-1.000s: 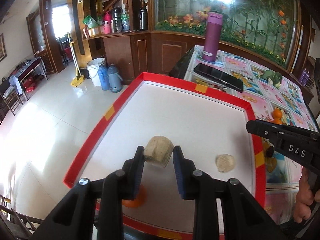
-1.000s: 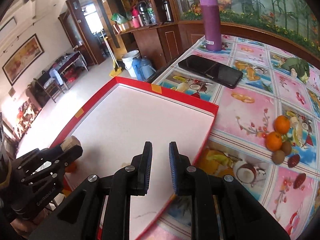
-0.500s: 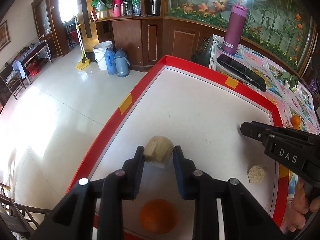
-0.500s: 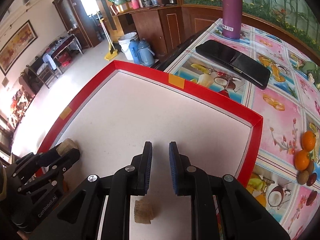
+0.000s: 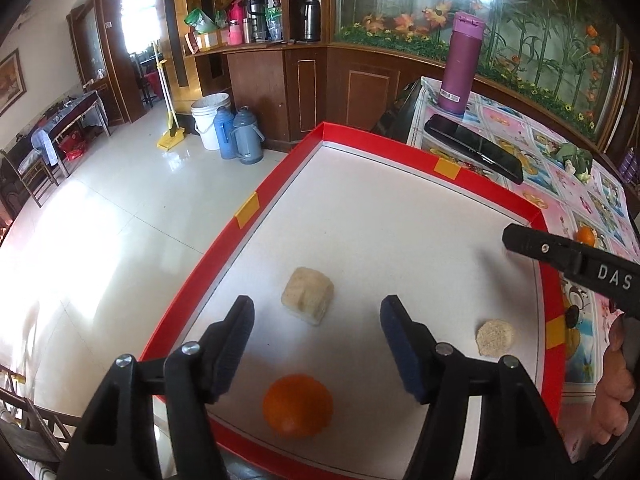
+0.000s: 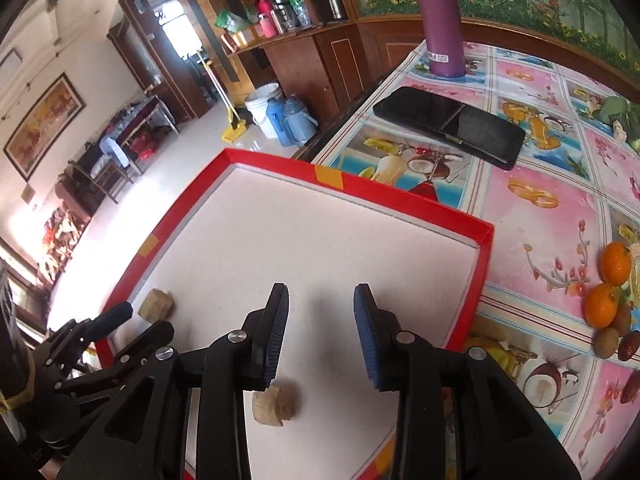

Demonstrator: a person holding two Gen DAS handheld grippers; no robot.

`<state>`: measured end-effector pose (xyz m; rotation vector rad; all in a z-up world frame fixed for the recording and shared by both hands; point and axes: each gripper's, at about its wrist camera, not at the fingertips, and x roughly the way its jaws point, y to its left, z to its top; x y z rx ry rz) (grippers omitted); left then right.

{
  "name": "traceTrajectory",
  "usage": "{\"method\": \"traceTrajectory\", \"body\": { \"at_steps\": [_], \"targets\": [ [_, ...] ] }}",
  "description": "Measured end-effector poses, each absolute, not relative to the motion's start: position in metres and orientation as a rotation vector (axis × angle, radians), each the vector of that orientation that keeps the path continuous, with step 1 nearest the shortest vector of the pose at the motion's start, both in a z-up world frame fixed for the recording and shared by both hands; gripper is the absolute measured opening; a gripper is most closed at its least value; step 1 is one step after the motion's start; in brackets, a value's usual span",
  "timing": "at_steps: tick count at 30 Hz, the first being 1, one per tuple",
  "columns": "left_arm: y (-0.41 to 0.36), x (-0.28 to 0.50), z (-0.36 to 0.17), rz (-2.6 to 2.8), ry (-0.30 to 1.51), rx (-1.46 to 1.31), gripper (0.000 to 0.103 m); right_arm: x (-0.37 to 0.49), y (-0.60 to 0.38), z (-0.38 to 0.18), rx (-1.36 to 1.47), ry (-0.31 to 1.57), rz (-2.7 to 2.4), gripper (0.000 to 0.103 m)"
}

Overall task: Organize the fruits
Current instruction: 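Carry both pieces into the tray and open both tools to release them, then move both tools back over the remaining fruits on the tablecloth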

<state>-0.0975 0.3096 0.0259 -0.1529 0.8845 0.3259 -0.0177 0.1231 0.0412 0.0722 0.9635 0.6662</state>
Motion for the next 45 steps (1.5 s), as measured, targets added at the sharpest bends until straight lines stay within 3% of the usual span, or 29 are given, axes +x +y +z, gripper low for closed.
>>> {"method": "traceTrajectory", "body": {
  "at_steps": [10,21,31,45],
  "targets": [
    [0.242,-0.097,0.046,0.203,0.847,-0.073,0.074,-0.013,-0.015,0.053,0.158,0.835,0.560,0.033],
    [0.149,-0.058,0.053,0.080,0.849,0.119,0.075,-0.020,-0.128,0.031,0.200,0.869,0.447,0.033],
    [0.082,0.011,0.025,-0.002,0.923,0.262,0.075,-0.025,-0.132,0.016,0.148,0.933,0.472,0.033],
    [0.040,0.045,0.008,-0.102,0.940,0.297,0.075,-0.025,-0.130,0.011,0.138,0.954,0.471,0.033]
  ]
}}
